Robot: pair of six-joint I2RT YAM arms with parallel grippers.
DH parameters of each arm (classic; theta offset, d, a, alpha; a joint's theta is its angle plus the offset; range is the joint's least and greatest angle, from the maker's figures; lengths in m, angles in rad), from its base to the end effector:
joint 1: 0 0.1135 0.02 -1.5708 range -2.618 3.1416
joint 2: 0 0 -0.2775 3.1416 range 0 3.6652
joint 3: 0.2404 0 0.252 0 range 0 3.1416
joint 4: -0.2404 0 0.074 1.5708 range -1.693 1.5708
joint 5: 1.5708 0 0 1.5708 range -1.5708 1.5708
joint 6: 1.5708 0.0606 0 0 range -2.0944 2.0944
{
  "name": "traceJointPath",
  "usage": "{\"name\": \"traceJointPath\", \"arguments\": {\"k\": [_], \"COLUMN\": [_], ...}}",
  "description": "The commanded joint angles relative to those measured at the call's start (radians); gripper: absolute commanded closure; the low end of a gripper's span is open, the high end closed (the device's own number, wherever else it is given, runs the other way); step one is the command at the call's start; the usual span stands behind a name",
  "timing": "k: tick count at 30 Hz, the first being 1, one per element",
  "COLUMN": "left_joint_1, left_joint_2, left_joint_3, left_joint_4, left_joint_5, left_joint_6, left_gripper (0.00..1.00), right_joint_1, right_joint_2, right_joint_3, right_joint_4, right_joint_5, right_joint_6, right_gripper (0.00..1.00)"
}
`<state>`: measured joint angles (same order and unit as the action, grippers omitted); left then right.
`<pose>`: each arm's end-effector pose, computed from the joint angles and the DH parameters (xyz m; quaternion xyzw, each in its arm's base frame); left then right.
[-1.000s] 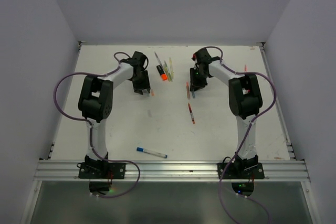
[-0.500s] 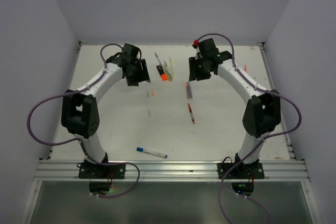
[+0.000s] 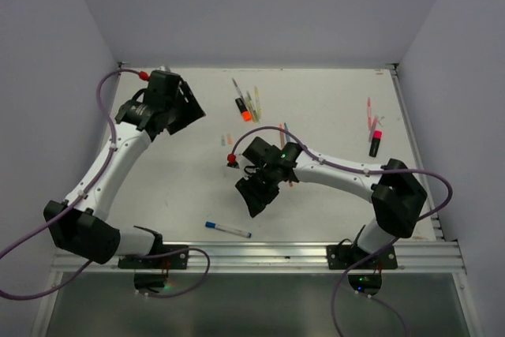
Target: Open the pen caps
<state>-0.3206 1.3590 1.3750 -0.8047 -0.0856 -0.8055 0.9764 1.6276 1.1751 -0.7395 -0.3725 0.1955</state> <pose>0.2865 -0.0897 0.3534 -0.2376 0.8927 -0.1698 0.3431 0.1667 0.2860 0.2163 -0.3996 0.8792 0.2538 0.0536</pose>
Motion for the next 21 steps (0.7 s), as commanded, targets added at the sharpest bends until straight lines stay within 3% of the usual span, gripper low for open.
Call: {"name": "traceJointPath", "arguments": {"k": [1, 12, 21], "left_joint_1": [0.011, 0.022, 0.022], "left_joint_2": [-0.06, -0.058, -0.144], "left_joint_3": [-0.042, -0.054, -0.073], "left_joint_4": [-0.152, -0.358, -0.366], "left_joint_5": [-0.17, -0.223, -0.276], "left_joint_6": [-0.159, -0.307, -0.36], "left_gripper": [0.32, 0.3, 0.3], "right_joint_1": [0.045, 0.202, 0.231], "right_joint_2": [-0.008, 0.173, 0.242], "right_joint_3": [0.029, 0.126, 0.115], "right_joint_4": [0.077, 0.11, 0.166], "right_joint_5": [-0.04, 0.102, 0.221], "right_joint_6": [-0.01, -0.048, -0.007], "right_gripper": [0.53, 0.54, 0.58]}}
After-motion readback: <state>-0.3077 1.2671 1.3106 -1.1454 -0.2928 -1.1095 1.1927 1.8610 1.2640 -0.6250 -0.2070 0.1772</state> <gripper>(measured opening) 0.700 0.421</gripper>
